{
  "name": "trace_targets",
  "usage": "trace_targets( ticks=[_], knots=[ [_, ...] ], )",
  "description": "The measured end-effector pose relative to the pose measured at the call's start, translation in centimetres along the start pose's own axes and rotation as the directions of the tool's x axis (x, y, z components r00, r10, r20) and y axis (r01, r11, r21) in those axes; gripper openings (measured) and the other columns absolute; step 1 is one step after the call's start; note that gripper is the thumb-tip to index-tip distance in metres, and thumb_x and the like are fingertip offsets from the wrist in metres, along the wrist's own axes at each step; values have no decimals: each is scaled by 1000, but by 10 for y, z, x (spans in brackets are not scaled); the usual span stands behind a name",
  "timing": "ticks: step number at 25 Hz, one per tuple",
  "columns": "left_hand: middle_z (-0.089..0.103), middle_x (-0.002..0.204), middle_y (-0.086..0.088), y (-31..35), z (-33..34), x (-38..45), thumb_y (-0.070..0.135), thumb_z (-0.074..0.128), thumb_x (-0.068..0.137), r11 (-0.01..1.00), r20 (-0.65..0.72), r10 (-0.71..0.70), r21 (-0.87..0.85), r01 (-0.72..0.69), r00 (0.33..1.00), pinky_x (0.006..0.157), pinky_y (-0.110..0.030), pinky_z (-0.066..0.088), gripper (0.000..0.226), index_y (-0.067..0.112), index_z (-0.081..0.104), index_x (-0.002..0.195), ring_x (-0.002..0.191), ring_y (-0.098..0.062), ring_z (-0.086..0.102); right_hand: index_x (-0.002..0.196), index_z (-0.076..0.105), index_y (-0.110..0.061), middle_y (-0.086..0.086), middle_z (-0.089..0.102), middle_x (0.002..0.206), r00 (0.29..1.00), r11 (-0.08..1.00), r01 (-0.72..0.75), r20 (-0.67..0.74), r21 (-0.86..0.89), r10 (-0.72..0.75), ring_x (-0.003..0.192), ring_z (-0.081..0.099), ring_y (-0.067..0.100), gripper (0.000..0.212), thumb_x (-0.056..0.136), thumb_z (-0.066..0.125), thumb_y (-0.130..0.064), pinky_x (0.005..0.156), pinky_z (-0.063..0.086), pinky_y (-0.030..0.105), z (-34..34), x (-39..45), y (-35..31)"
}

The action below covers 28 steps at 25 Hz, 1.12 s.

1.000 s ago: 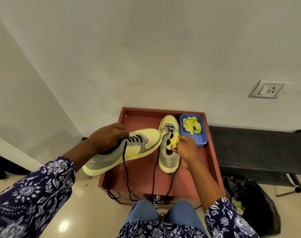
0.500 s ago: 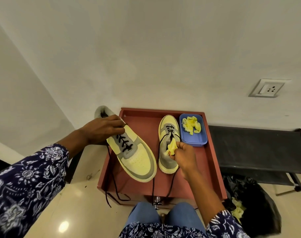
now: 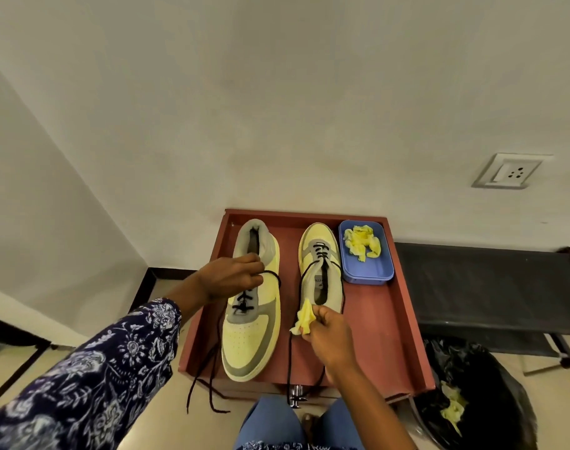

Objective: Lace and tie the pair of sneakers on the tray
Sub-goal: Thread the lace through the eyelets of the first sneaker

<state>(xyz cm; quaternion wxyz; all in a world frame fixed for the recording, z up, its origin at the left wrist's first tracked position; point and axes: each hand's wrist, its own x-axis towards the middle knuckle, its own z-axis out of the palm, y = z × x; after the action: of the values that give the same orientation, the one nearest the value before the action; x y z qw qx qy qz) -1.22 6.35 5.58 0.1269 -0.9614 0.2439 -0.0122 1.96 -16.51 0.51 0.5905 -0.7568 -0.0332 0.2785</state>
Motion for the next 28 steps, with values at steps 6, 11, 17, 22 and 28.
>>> trace_targets(
  ticks=[6,11,17,22,28],
  knots=[
    [63,80,0,17,34,6,15,88,51,991,-1,-130,-43,130,992,37,-22,51,29,15,66,69,81,-15,63,80,69,-17,-2,68,76,995,987,26,95,-160,-11,73,57,9,30,83,46,3,72,52,33,18,-5,27],
    [65,90,-3,34,64,5,8,87,51,895,-41,-399,-233,380,916,48,-25,56,35,12,67,80,90,-18,61,93,70,-14,1,73,91,987,949,61,161,-309,-11,80,61,10,30,82,46,0,76,53,35,37,-10,48],
    [46,131,-11,84,59,-2,13,56,90,311,71,-886,-643,700,459,91,-22,38,40,7,47,128,115,-23,47,95,71,-15,0,73,88,992,955,34,128,-294,4,79,62,12,30,82,49,0,75,53,34,34,-11,55],
    [45,131,-14,126,72,-17,21,74,76,-167,378,-907,-729,664,187,91,-29,42,58,6,49,127,114,-27,50,106,68,-13,-1,72,94,996,944,7,81,-329,21,83,64,12,38,82,45,5,75,51,25,31,-12,55],
    [44,135,-13,124,65,-9,20,69,81,-220,433,-878,-741,634,201,99,-27,38,62,6,42,136,121,-25,47,123,58,-13,0,64,118,996,947,6,82,-322,22,107,61,15,40,87,48,2,96,49,28,43,-22,55]
  ],
)
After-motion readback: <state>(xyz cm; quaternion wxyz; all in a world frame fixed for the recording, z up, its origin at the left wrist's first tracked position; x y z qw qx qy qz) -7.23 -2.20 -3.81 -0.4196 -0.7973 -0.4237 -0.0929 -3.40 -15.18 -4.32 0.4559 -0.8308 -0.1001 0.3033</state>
